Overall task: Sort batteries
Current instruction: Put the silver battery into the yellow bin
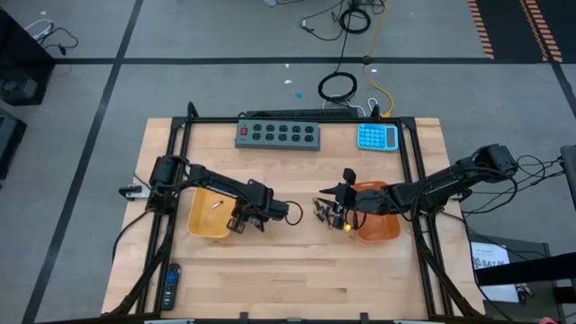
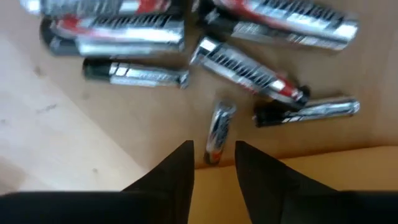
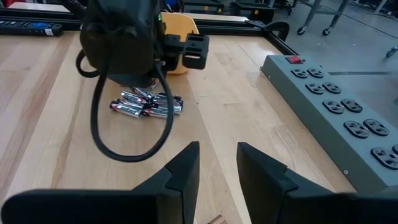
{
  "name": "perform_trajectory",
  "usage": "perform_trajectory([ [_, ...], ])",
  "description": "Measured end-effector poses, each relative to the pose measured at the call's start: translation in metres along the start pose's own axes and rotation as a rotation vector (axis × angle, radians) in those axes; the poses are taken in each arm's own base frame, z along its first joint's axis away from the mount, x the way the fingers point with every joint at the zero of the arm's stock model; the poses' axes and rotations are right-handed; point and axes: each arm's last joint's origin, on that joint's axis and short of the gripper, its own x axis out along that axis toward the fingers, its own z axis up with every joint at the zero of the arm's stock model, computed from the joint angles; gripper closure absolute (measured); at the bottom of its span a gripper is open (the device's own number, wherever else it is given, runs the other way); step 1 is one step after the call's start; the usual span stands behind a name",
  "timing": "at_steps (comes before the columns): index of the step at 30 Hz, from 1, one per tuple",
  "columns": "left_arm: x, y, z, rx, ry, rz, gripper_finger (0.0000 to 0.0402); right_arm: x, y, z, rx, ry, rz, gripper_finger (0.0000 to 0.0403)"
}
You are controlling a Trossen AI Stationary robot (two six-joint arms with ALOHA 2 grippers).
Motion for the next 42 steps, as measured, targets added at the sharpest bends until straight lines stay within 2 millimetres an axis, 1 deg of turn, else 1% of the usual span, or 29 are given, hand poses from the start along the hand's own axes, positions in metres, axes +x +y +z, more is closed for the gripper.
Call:
perform_trajectory([
  [5, 0.002, 0.002, 0.005, 0.018, -0.035, 0.005, 0.0287, 0.0, 0.0, 0.0, 0.0, 0.0, 0.0, 0.0305],
  [9, 0.011, 0.006, 0.009, 0.046, -0.006, -0.006, 0.0303, 0.0, 0.0, 0.0, 0.0, 0.001, 0.0, 0.0305],
  [12, 0.018, 0.007, 0.012, 0.074, 0.017, -0.013, 0.033, 0.0, 0.0, 0.0, -0.001, 0.001, 0.0, 0.0305],
  [15, 0.02, 0.007, 0.013, 0.111, 0.031, 0.001, 0.0374, 0.0, 0.0, 0.0, -0.002, 0.002, 0.0, 0.0305],
  [16, 0.02, 0.007, 0.013, 0.116, 0.03, 0.002, 0.038, 0.0, 0.0, 0.0, -0.003, 0.002, 0.0, 0.0305],
  [22, 0.019, 0.008, 0.014, 0.101, 0.029, 0.011, 0.038, 0.0, 0.0, -0.001, -0.006, 0.008, -0.001, 0.0305],
  [27, 0.003, 0.01, 0.016, 0.077, 0.027, 0.053, 0.038, 0.0, 0.0, -0.001, -0.006, 0.008, -0.001, 0.0305],
  [29, -0.011, 0.012, 0.016, 0.051, -0.024, 0.091, 0.0381, 0.0, 0.0, -0.001, -0.006, 0.007, -0.001, 0.0305],
  [31, -0.024, 0.013, 0.009, 0.03, -0.029, 0.107, 0.0381, 0.0, 0.0, 0.0, -0.002, 0.006, -0.001, 0.0305],
  [37, -0.048, 0.012, -0.007, -0.049, -0.073, 0.124, 0.0381, 0.0, 0.0, -0.001, 0.002, 0.008, -0.001, 0.0305],
  [40, -0.053, 0.011, -0.012, -0.075, -0.07, 0.123, 0.0381, 0.0, 0.0, -0.001, 0.004, 0.008, -0.001, 0.0305],
  [42, -0.057, 0.009, -0.02, -0.095, -0.033, 0.105, 0.0381, 0.0, 0.0, -0.001, 0.004, 0.009, -0.001, 0.0305],
])
